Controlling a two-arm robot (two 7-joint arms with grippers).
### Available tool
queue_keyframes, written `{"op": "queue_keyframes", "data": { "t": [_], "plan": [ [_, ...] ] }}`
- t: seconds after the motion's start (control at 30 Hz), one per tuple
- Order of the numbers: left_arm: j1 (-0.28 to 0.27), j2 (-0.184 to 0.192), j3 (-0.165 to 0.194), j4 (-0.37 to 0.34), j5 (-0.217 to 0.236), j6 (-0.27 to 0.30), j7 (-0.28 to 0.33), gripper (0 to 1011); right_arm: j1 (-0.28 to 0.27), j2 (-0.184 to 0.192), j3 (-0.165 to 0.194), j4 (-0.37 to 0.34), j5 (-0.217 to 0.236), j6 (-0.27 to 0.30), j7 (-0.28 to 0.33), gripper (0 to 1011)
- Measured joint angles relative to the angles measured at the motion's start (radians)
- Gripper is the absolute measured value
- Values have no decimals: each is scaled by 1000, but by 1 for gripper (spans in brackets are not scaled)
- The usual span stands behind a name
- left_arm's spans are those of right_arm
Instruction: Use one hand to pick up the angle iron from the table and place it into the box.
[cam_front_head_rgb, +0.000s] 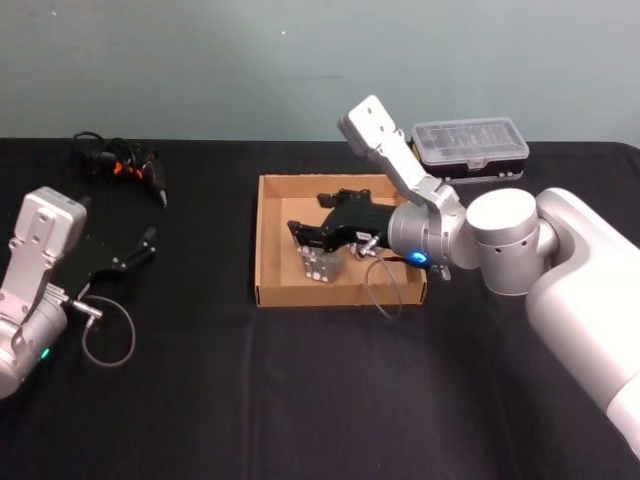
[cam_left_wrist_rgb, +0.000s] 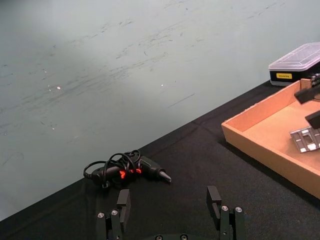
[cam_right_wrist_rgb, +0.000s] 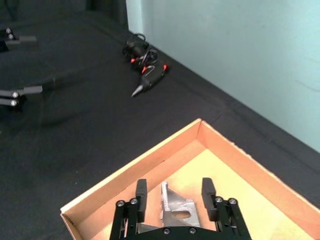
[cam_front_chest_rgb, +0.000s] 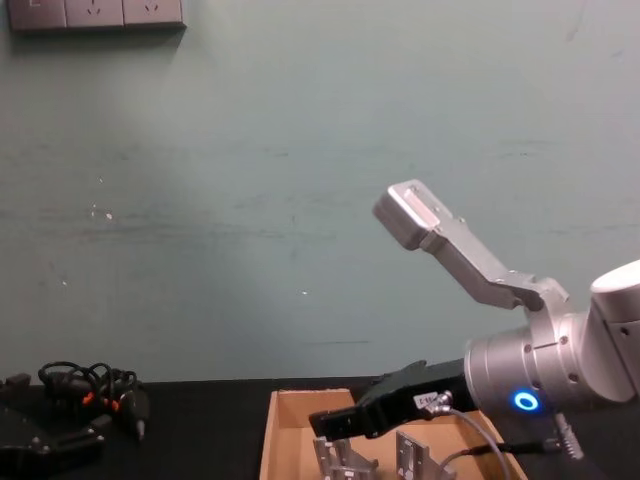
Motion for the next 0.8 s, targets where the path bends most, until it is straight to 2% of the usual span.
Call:
{"op": "queue_keyframes", "data": {
  "t": [0.07, 0.13, 0.2, 0.33, 0.4, 0.43, 0.6, 0.8],
  "plan": [
    [0, 0, 0, 0, 0, 0, 0, 1000, -10, 5, 7, -20, 3, -3, -6, 738],
    [0, 0, 0, 0, 0, 0, 0, 1000, -28, 16, 20, -54, 8, -7, -17, 760],
    [0, 0, 0, 0, 0, 0, 0, 1000, -39, 23, 28, -76, 12, -11, -25, 835],
    [0, 0, 0, 0, 0, 0, 0, 1000, -80, 47, 54, -150, 18, -30, -54, 935],
    [0, 0, 0, 0, 0, 0, 0, 1000, -123, 74, 78, -220, 23, -53, -78, 1000],
    [0, 0, 0, 0, 0, 0, 0, 1000, -123, 74, 78, -220, 23, -53, -78, 1000],
    [0, 0, 0, 0, 0, 0, 0, 1000, -199, 120, 119, -329, 28, -88, -112, 1002],
    [0, 0, 0, 0, 0, 0, 0, 1000, -277, 169, 146, -427, -6, -136, -154, 1002]
  ]
}}
